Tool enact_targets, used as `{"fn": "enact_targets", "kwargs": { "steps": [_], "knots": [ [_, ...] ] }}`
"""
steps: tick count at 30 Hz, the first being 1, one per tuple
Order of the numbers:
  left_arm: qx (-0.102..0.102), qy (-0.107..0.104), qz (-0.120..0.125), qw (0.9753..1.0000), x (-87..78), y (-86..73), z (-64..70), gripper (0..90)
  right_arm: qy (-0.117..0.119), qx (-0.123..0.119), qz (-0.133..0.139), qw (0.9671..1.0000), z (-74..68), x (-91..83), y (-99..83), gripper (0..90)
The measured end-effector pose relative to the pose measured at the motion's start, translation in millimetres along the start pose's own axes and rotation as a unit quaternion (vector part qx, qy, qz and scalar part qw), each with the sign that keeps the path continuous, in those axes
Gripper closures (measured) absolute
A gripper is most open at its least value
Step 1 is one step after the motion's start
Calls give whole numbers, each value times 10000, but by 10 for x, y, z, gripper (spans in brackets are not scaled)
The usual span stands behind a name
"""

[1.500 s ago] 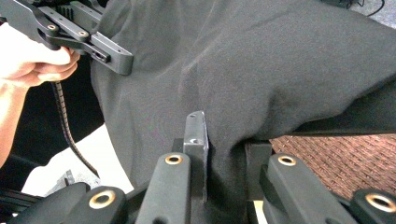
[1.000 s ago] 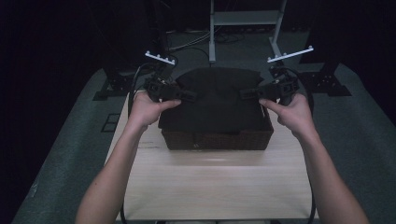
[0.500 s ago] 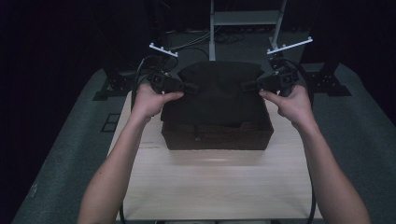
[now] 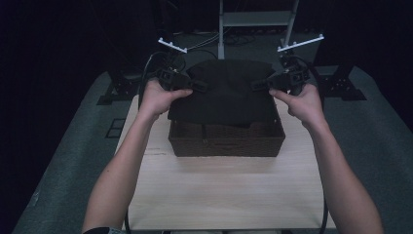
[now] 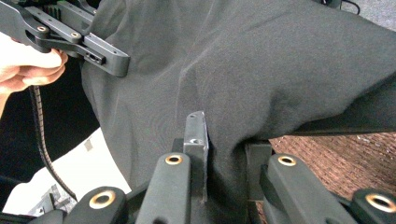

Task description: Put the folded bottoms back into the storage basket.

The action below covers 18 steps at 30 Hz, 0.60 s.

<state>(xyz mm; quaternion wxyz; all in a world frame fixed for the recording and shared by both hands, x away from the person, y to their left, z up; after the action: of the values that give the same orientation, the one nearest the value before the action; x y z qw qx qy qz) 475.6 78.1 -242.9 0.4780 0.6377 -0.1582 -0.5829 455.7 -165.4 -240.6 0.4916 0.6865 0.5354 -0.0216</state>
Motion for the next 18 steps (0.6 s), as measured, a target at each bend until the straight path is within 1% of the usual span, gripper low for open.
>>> {"fn": "enact_targets", "kwargs": {
  "steps": [8, 9, 11, 13, 18],
  "knots": [
    [-12, 40, -45, 10000, -8, 69, -87, 740, -45, -22, -27, 10000, 13, 45, 107, 760],
    [-55, 23, -33, 10000, -15, 85, -114, 740, -41, -11, -44, 10000, 13, 48, 120, 760],
    [-48, 19, -18, 10000, -19, 92, -131, 740, -21, 2, -39, 10000, 19, 55, 150, 760],
    [-111, -4, 14, 9999, -21, 110, -175, 740, -26, 9, -40, 10000, 28, 66, 184, 760],
    [-160, -10, 37, 9999, -17, 147, -237, 740, -39, 34, -27, 10000, 38, 85, 243, 760]
  ]
}}
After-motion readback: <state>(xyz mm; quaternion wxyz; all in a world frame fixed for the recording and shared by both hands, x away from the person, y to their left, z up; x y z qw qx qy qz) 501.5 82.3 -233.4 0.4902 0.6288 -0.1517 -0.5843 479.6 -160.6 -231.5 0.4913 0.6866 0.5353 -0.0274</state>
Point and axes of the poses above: each handheld gripper's, and its own axes: x roughly forward along the jaws, y roughly out of its top, z roughly to its right, the point moved 6 cm from there along x, roughly forward along the jaws, and after that the axes turned 14 degrees about x, right-handed, at the moved point
